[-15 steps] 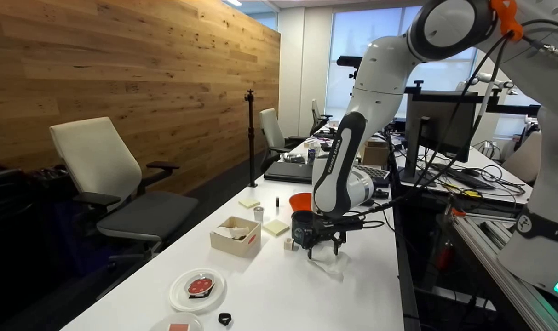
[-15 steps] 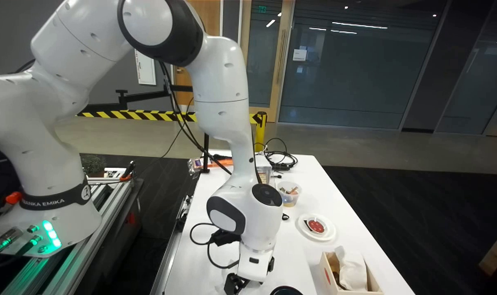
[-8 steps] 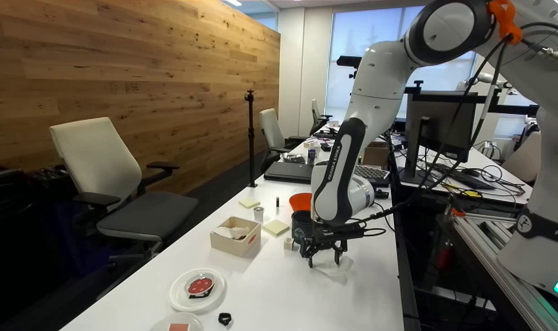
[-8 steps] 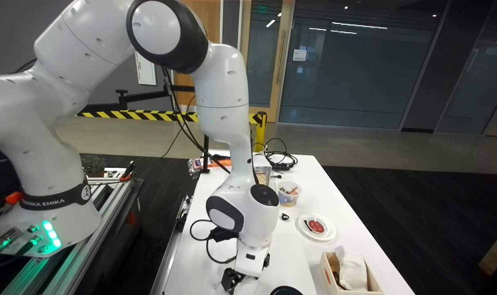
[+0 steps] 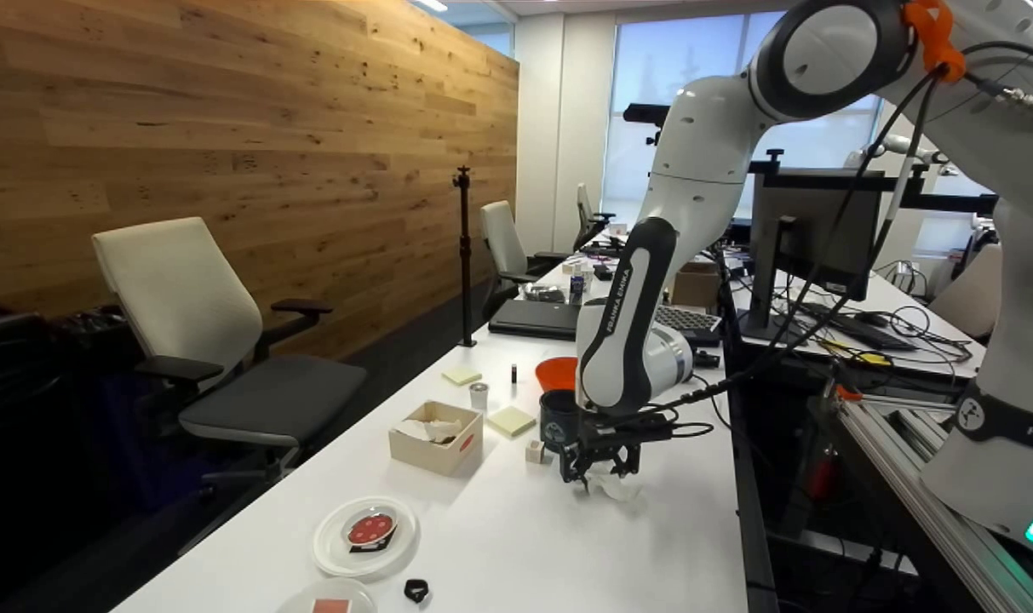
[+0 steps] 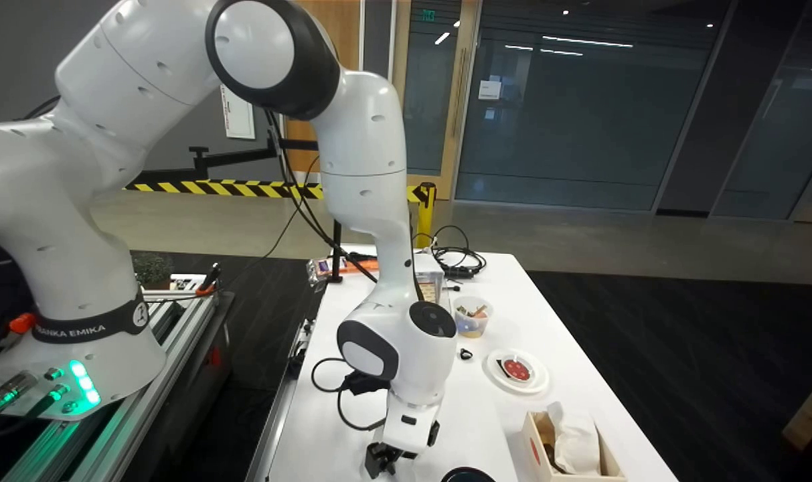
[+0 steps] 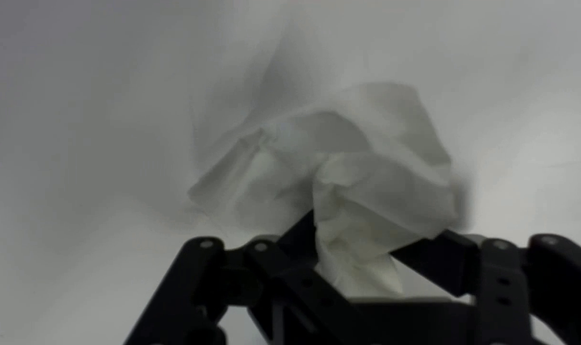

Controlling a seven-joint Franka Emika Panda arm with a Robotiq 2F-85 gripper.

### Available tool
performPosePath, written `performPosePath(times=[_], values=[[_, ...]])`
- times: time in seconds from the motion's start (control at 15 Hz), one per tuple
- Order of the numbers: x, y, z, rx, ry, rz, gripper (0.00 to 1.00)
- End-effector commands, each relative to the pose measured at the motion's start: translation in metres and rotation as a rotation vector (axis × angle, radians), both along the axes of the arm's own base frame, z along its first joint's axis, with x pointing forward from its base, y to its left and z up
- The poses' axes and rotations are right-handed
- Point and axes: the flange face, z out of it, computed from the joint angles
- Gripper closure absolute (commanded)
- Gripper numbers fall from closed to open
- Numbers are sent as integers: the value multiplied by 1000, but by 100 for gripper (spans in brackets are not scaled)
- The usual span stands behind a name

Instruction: Use the white napkin to wipe the item on the white plate.

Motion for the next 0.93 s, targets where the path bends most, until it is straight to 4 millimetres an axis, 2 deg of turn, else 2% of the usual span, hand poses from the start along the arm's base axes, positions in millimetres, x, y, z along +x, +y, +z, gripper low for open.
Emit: performPosePath(times=[0.0,0.13,0.4,0.67,0.87], values=[[2,-1,-6,6,15,-40,91],[1,-3,-6,4,19,-47,99],[4,-4,-3,-8,24,-44,99],[26,10,17,-52,-10,14,100],[46,28,38,-103,-51,100,100]])
